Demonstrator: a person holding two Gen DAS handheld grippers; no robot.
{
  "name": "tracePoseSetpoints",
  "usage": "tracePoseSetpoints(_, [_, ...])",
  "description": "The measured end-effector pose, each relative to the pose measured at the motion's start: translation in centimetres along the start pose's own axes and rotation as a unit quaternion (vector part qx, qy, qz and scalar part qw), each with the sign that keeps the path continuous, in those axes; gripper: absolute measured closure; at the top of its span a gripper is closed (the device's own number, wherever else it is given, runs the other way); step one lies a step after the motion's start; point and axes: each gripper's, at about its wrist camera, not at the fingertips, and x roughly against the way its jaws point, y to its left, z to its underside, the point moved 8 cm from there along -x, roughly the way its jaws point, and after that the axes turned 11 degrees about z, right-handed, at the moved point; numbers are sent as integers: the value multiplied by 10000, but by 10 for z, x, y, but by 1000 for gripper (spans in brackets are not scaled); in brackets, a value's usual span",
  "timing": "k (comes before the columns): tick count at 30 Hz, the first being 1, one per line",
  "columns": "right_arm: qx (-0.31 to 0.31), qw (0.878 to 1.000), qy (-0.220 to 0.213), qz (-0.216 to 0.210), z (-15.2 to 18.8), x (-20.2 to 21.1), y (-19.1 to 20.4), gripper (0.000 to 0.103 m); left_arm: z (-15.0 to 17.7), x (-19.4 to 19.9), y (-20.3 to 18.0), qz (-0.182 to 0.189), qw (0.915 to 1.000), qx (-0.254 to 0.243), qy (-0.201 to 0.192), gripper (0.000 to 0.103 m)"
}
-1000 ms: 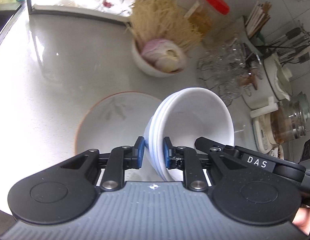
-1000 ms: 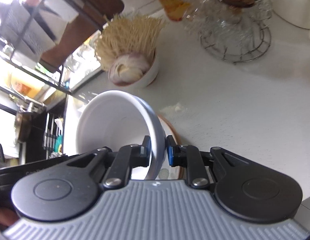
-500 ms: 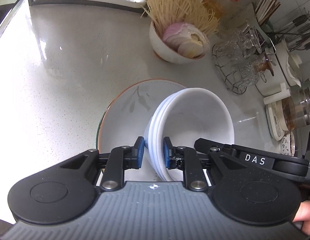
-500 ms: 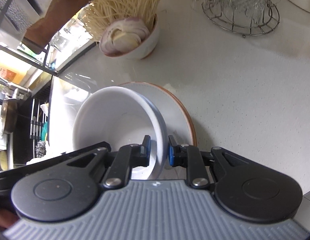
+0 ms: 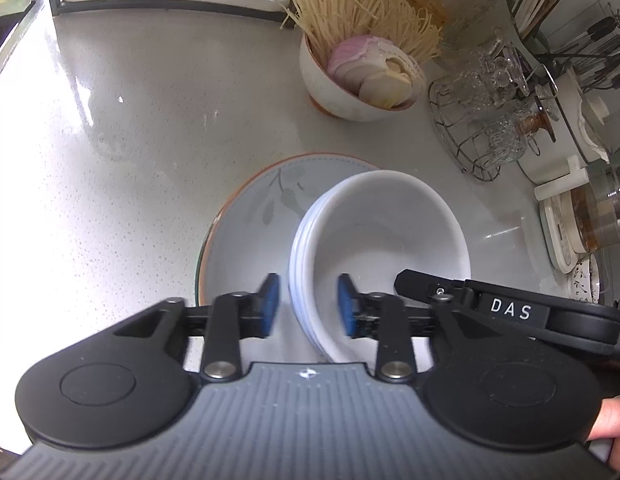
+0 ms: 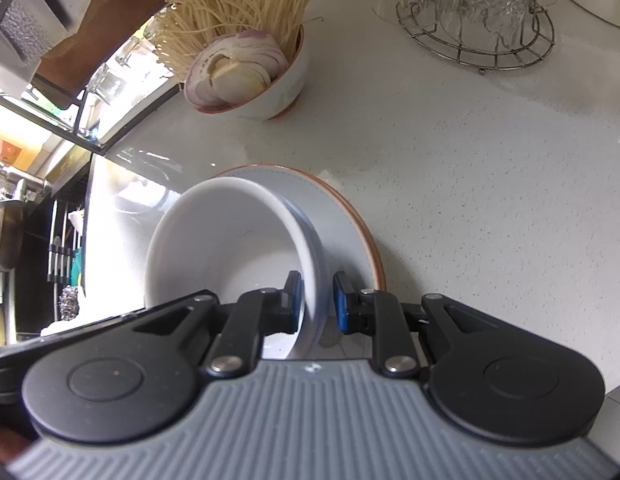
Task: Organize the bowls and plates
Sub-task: 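Lower the nested bowls onto the bowls on the floral plate and open both grippers, then raise both open grippers away from the bowl stack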
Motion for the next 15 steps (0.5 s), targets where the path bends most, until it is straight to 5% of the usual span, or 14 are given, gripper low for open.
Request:
tracePoseSetpoints(6, [-52,9998,-158,70,-2,2,1,71,-6,9,4,85,9999,-78,-129,50])
tracePoseSetpoints(15, [-147,9976,-639,206,0,28,7,70,-11,26,-2,178,9980,-589,-139,50])
